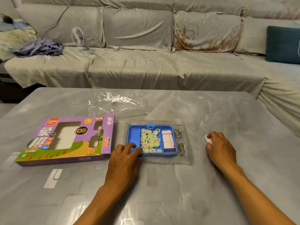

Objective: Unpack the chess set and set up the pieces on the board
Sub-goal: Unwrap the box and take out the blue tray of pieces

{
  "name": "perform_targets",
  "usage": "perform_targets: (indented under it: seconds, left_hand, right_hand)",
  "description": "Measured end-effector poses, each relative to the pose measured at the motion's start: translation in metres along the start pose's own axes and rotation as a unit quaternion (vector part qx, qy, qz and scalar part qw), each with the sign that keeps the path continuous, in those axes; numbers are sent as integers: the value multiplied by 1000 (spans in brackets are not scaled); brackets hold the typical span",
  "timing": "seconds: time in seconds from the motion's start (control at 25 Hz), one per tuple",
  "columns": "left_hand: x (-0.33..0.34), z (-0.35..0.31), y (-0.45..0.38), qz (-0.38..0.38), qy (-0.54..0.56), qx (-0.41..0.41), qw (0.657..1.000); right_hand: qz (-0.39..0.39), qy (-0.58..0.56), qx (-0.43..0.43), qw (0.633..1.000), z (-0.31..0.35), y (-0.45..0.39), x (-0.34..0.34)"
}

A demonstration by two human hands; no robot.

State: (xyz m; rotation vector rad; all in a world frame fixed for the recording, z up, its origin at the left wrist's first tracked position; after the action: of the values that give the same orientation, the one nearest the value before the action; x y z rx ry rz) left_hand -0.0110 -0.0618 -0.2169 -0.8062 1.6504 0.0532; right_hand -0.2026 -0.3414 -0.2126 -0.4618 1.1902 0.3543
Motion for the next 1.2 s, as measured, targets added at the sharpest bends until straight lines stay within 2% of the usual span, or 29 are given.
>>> perform_targets:
  seconds: [0.08, 0.24, 0.28, 0.44, 0.52, 0.68, 0.92, 1.08, 1.2]
  left_hand:
    - [2, 0, -9, 36, -2, -27, 999]
    - [0, 7, -30, 122, 20, -134, 983]
    - [-2, 6, -38, 140, 2, -131, 981]
    - [7, -8, -80, 208, -44, -30, 977]
    - [18, -14, -105, 250, -50, -3, 967]
    - [30, -12, -145, 313, -69, -17, 947]
    - [36, -11, -158, 325, -36, -49, 944]
    - [37, -25, -156, 272, -36, -22, 961]
    - [37, -22, -151, 230, -47, -22, 972]
  right_hand:
    - [-5, 14, -3, 1000, 9, -6, 1]
    - [-140, 54, -65, 986, 54, 9, -15]
    - [-138, 38, -86, 986, 67, 14, -14]
    - [-9, -22, -161, 987, 100, 26, 21]
    - [-2, -18, -181, 983, 105, 31, 32]
    - [1, -49, -178, 983, 104, 30, 37]
    - [0, -77, -166, 983, 107, 31, 40]
    - [-11, -66, -137, 988, 107, 30, 41]
    - [8, -63, -134, 989, 109, 33, 43]
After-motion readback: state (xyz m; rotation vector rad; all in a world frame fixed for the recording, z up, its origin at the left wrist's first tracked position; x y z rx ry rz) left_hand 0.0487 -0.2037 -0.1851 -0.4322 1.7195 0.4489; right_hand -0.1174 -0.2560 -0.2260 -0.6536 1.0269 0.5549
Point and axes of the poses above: each hand's wrist, its own y-axis away from the middle knuckle, its own x-axis out of the palm, z = x × y, the point moved 6 cm from there along -y, towards the middle knuckle, and after that the axes turned 2 degrees about -z, right-handed, at the moved point
